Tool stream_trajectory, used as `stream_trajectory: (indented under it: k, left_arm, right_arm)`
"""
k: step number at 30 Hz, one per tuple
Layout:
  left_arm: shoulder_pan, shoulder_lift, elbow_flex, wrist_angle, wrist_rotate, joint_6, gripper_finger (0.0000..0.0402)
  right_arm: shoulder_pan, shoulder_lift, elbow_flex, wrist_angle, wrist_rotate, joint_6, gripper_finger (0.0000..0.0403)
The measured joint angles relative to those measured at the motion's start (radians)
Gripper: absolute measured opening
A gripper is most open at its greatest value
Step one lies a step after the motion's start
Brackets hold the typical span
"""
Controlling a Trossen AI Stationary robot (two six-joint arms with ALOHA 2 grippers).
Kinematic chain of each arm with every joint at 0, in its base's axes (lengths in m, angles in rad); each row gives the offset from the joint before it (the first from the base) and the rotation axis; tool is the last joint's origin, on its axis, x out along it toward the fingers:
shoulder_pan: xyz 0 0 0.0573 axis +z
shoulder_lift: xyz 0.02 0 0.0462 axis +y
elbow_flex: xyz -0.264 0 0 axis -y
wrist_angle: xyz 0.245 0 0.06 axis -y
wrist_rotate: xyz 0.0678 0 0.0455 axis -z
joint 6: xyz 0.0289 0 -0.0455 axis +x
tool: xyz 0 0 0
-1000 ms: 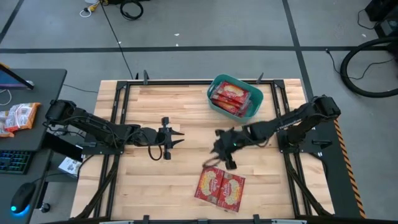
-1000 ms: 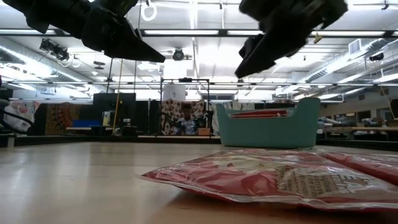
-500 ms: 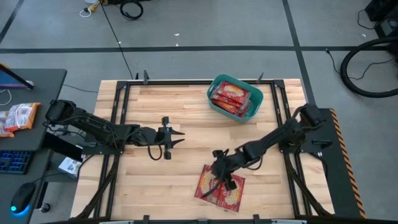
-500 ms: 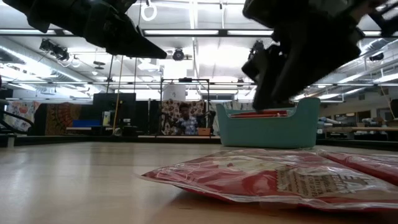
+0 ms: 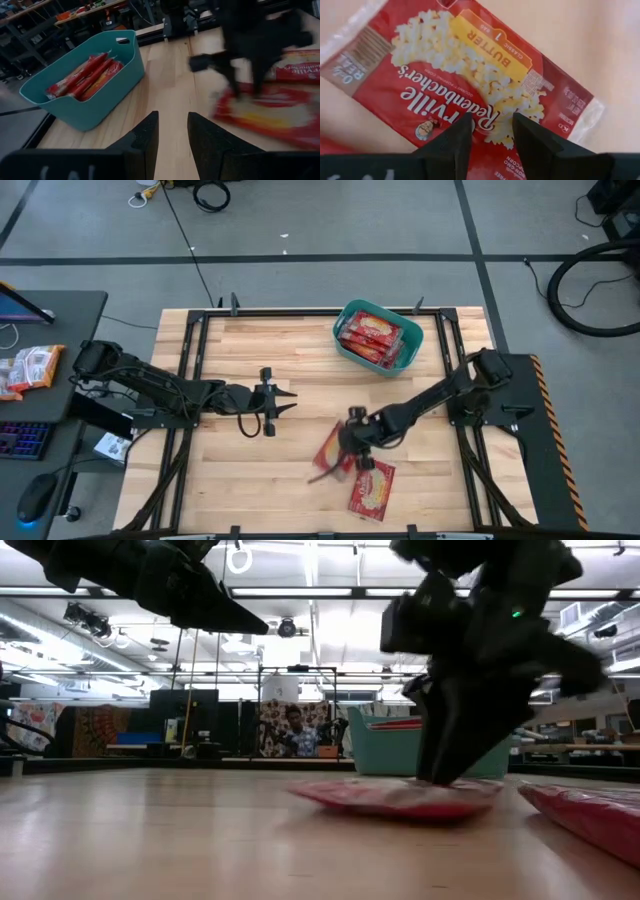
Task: Sort popcorn bags into baskets
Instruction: Put the popcorn bag into the bin
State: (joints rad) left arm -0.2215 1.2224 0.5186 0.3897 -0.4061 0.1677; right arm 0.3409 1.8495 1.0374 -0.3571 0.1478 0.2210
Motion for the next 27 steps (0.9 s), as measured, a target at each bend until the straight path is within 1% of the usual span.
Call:
stream_trajectory:
  k: [4, 8, 10, 14, 17, 19, 24, 27]
  left_arm:
    - [-0.001, 0.0, 0.0, 0.0, 0.0, -0.001, 0.0109]
    - [-0.001, 0.0, 0.0, 0.0, 0.0, -0.001, 0.0109]
    - [-0.001, 0.0, 0.0, 0.0, 0.0, -0.001, 0.0109]
    - [-0.001, 0.0, 0.0, 0.001, 0.0, -0.002, 0.0109]
    - [-0.001, 0.0, 0.0, 0.0, 0.0, -0.007, 0.0109]
    - [-0.001, 0.0, 0.0, 0.0, 0.0, -0.007, 0.0109]
    - [-0.001, 0.0, 0.0, 0.001, 0.0, -0.007, 0.0109]
    - [-0.001, 0.0, 0.0, 0.001, 0.0, -0.007, 0.0109]
  right_arm:
    - [-0.052, -0.026, -0.002, -0.141, 0.112, 0.119, 0.0148]
    - [-0.1, -0.034, -0.002, -0.271, 0.189, 0.305, 0.0148]
    - [-0.124, -0.033, -0.003, -0.312, 0.196, 0.382, 0.0148]
    - [-0.14, -0.061, -0.007, -0.319, 0.197, 0.411, 0.0148]
    - [-0.14, -0.105, 0.0, -0.344, 0.219, 0.394, 0.0148]
    - [-0.141, -0.143, 0.008, -0.325, 0.225, 0.338, 0.0148]
    - [-0.125, -0.172, 0.006, -0.323, 0.218, 0.138, 0.0149]
    - [-0.105, -0.158, 0.006, -0.314, 0.216, 0.002, 0.0155]
